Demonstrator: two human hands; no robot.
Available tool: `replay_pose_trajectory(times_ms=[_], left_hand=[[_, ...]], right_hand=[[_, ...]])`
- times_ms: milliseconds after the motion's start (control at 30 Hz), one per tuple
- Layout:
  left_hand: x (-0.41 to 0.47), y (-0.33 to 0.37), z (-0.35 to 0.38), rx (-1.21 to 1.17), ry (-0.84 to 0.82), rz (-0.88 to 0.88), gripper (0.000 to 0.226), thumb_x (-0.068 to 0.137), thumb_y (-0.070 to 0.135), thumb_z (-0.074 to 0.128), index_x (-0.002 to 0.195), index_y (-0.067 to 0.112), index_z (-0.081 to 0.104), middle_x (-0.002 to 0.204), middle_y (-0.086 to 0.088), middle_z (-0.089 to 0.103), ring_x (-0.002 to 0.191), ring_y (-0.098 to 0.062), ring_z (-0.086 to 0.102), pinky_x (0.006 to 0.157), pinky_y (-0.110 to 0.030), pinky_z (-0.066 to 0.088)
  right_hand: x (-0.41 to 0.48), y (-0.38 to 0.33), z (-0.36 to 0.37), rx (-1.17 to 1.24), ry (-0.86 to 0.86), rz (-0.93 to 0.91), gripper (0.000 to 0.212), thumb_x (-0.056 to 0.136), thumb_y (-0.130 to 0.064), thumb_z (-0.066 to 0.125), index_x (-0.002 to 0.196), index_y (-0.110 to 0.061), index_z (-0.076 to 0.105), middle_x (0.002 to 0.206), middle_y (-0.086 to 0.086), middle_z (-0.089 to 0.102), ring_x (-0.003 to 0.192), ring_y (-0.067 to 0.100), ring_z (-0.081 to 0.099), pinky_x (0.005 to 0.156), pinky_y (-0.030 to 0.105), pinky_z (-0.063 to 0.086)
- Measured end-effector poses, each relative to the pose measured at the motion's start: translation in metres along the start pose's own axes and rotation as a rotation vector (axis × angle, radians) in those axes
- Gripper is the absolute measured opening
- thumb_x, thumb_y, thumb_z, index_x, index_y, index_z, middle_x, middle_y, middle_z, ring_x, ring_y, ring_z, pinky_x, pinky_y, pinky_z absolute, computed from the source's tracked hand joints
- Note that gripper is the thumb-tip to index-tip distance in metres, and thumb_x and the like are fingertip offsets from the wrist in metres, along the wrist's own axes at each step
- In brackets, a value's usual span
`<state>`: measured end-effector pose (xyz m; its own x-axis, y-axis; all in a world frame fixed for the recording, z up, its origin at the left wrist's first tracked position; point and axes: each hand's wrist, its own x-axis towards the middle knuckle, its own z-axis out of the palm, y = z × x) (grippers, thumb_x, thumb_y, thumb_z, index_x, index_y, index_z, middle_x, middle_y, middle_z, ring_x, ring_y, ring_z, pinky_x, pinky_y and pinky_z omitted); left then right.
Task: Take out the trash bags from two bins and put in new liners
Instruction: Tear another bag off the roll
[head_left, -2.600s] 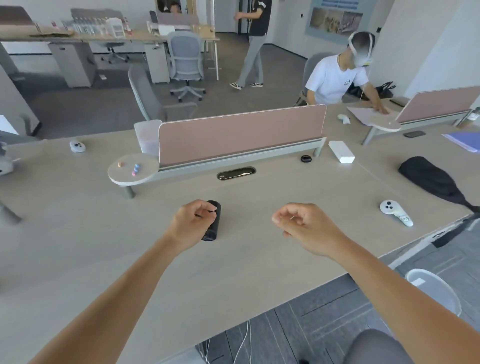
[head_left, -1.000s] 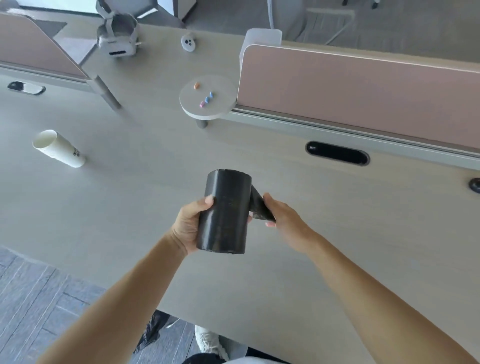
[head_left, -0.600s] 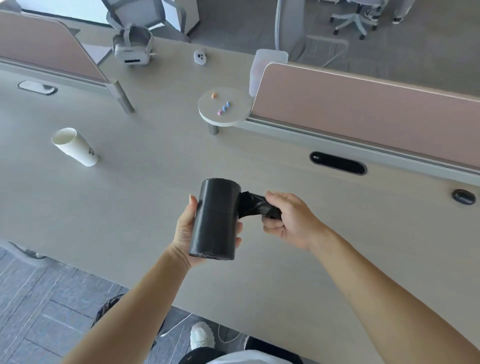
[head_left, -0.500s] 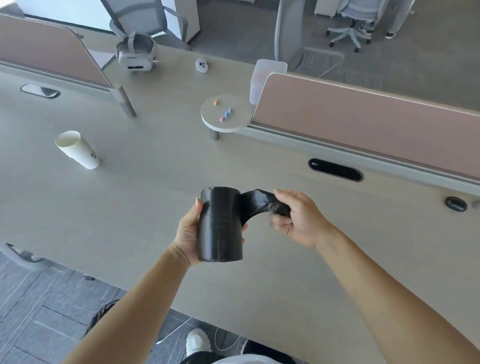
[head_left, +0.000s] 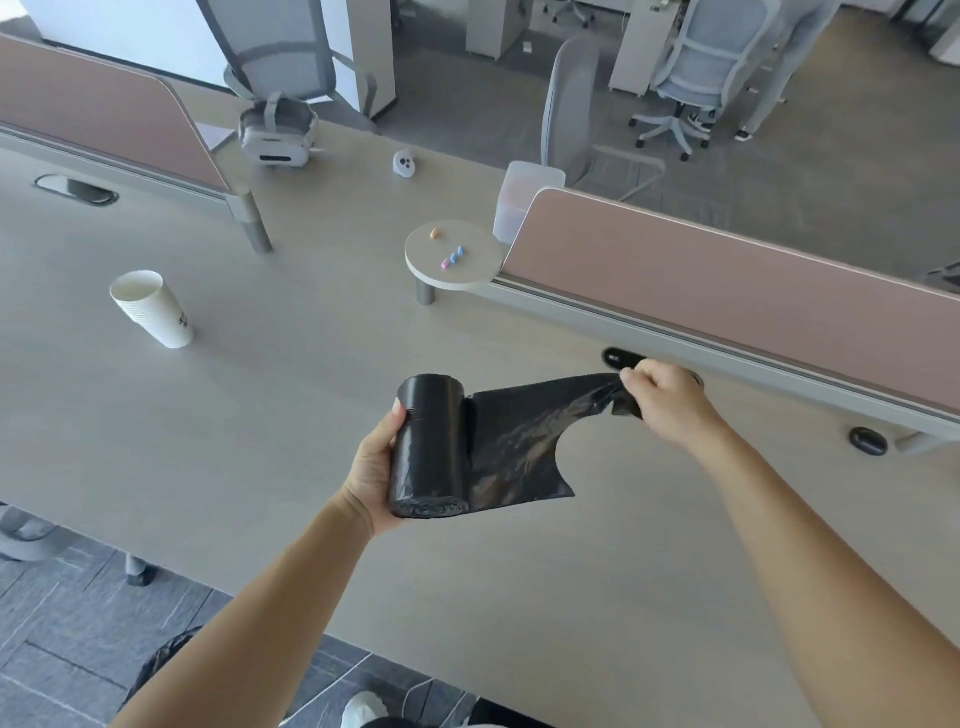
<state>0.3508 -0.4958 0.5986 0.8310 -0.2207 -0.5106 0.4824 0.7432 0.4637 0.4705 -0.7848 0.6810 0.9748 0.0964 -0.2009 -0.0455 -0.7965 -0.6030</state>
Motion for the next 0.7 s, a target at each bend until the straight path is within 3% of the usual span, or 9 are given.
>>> replay_pose_trajectory(times_ms=[100, 167, 233, 300, 333, 400, 600, 667, 700], left_hand=[[-0.003, 0.0, 0.0, 0.009, -0.076, -0.005, 0.082, 0.049, 0.054, 0.09, 0.119, 0.017, 0.07, 0.123, -0.013, 0.066, 0.106, -0.034, 0.067, 0.09, -0.053, 0.052], [-0.007, -0.002, 0.005, -0.022, -0.136, 0.003, 0.076, 0.046, 0.051, 0.091, 0.112, 0.017, 0.074, 0.115, -0.011, 0.069, 0.099, -0.032, 0.069, 0.086, -0.05, 0.054], [-0.01, -0.004, 0.012, -0.045, -0.175, 0.02, 0.075, 0.052, 0.053, 0.088, 0.115, 0.015, 0.071, 0.114, -0.012, 0.068, 0.099, -0.032, 0.067, 0.087, -0.049, 0.054], [-0.01, -0.007, 0.018, -0.075, -0.202, 0.033, 0.071, 0.069, 0.059, 0.072, 0.122, 0.012, 0.067, 0.12, -0.014, 0.065, 0.105, -0.031, 0.065, 0.093, -0.048, 0.051], [-0.011, -0.008, 0.022, -0.1, -0.205, 0.035, 0.07, 0.076, 0.063, 0.061, 0.123, 0.011, 0.066, 0.121, -0.014, 0.064, 0.107, -0.031, 0.064, 0.095, -0.047, 0.05], [-0.009, -0.008, 0.022, -0.132, -0.195, 0.042, 0.074, 0.08, 0.067, 0.048, 0.123, 0.01, 0.065, 0.123, -0.014, 0.063, 0.11, -0.03, 0.062, 0.1, -0.047, 0.047], [-0.012, -0.004, 0.017, -0.039, -0.204, 0.003, 0.077, 0.06, 0.069, 0.075, 0.115, 0.015, 0.073, 0.121, -0.012, 0.068, 0.107, -0.032, 0.067, 0.087, -0.05, 0.055], [-0.011, 0.0, 0.012, 0.044, -0.174, 0.009, 0.081, 0.05, 0.061, 0.086, 0.117, 0.018, 0.072, 0.121, -0.011, 0.068, 0.107, -0.032, 0.067, 0.086, -0.05, 0.054], [-0.01, 0.002, 0.009, 0.064, -0.176, 0.006, 0.082, 0.051, 0.057, 0.087, 0.121, 0.019, 0.069, 0.124, -0.01, 0.067, 0.11, -0.032, 0.066, 0.088, -0.05, 0.053]], right_hand=[[-0.002, 0.002, 0.015, -0.503, 0.253, 0.015, 0.035, 0.093, -0.043, 0.054, 0.104, -0.011, 0.059, 0.11, 0.011, 0.059, 0.109, 0.037, 0.051, 0.09, 0.045, 0.04], [-0.005, -0.012, 0.034, -0.358, 0.303, -0.175, 0.045, 0.091, -0.048, 0.056, 0.116, -0.01, 0.061, 0.12, 0.012, 0.062, 0.116, 0.037, 0.052, 0.097, 0.045, 0.04], [-0.014, -0.04, 0.054, -0.067, -0.02, -0.255, 0.05, 0.096, -0.051, 0.05, 0.128, -0.014, 0.058, 0.13, 0.005, 0.061, 0.124, 0.025, 0.053, 0.105, 0.04, 0.039], [-0.025, -0.063, 0.073, 0.102, -0.389, -0.209, 0.048, 0.1, -0.053, 0.039, 0.116, -0.013, 0.062, 0.118, 0.003, 0.067, 0.112, 0.017, 0.06, 0.1, 0.04, 0.044], [-0.029, -0.069, 0.081, 0.135, -0.446, -0.224, 0.052, 0.102, -0.051, 0.034, 0.102, -0.007, 0.061, 0.103, 0.01, 0.068, 0.098, 0.019, 0.062, 0.094, 0.043, 0.045], [-0.03, -0.071, 0.091, 0.138, -0.405, -0.292, 0.053, 0.103, -0.043, 0.031, 0.085, 0.002, 0.051, 0.08, 0.017, 0.057, 0.075, 0.021, 0.053, 0.079, 0.043, 0.045], [-0.023, -0.064, 0.075, 0.252, -0.331, -0.252, 0.056, 0.098, -0.039, 0.047, 0.065, 0.005, 0.037, 0.059, 0.006, 0.033, 0.055, 0.017, 0.034, 0.061, 0.035, 0.027], [-0.017, -0.061, 0.062, 0.311, -0.283, -0.229, 0.056, 0.1, -0.033, 0.051, 0.065, 0.009, 0.044, 0.056, 0.009, 0.052, 0.053, 0.024, 0.048, 0.063, 0.034, 0.036], [-0.013, -0.059, 0.056, 0.351, -0.259, -0.209, 0.057, 0.099, -0.036, 0.053, 0.075, 0.015, 0.053, 0.073, 0.018, 0.068, 0.069, 0.031, 0.063, 0.072, 0.028, 0.045]])
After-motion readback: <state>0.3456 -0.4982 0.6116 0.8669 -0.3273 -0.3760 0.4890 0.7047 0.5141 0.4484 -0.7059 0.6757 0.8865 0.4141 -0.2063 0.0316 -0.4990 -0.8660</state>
